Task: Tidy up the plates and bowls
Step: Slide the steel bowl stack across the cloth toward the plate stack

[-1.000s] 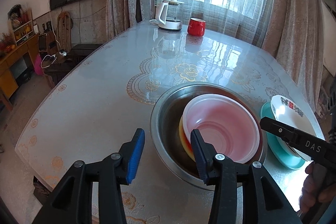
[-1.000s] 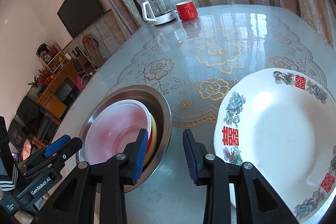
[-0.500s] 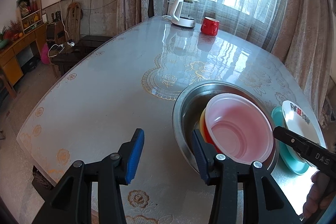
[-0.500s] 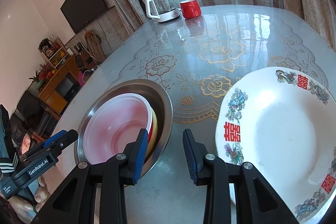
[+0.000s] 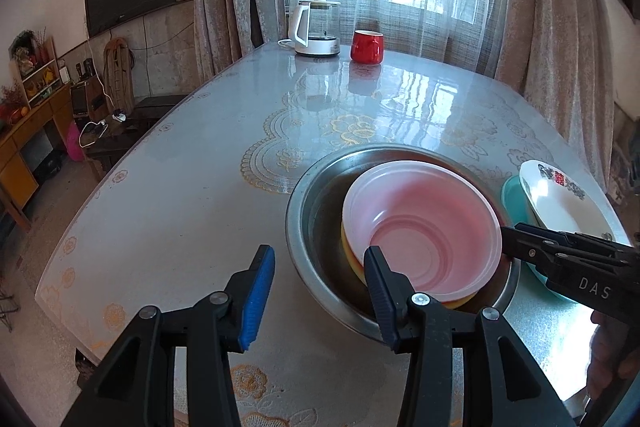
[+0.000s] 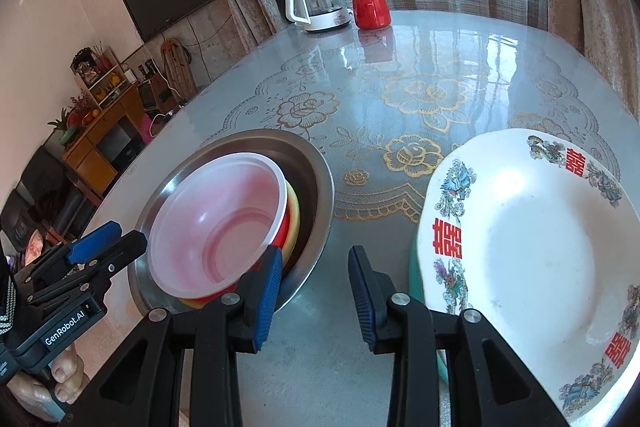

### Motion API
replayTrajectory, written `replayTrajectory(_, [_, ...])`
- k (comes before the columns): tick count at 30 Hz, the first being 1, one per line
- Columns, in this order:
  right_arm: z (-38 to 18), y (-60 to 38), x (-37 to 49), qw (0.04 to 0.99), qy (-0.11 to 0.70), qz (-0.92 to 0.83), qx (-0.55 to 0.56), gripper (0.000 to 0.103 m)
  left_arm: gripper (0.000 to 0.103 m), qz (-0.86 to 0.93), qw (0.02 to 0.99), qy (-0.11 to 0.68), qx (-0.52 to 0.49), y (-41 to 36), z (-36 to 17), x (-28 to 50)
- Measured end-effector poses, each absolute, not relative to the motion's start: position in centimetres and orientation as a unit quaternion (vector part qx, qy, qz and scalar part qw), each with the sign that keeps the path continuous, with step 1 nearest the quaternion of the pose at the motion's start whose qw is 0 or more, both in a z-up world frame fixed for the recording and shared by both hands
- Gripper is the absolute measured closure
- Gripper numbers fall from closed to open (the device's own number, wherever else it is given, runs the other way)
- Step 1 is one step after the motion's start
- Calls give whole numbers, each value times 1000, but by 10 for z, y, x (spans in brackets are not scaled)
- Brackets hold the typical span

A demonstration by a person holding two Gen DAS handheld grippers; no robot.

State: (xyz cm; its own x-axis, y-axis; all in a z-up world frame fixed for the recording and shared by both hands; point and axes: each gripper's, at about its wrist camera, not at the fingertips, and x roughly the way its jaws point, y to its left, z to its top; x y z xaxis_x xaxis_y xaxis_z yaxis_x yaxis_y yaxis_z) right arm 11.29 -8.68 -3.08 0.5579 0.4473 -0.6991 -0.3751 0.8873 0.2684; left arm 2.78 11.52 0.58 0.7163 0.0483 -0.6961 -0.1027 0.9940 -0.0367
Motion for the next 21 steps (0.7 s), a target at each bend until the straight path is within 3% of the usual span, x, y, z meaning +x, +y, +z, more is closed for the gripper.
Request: replayTrajectory(21, [-25, -94, 105, 890, 396, 221, 41, 65, 51, 80, 925, 365, -72, 148, 9, 23])
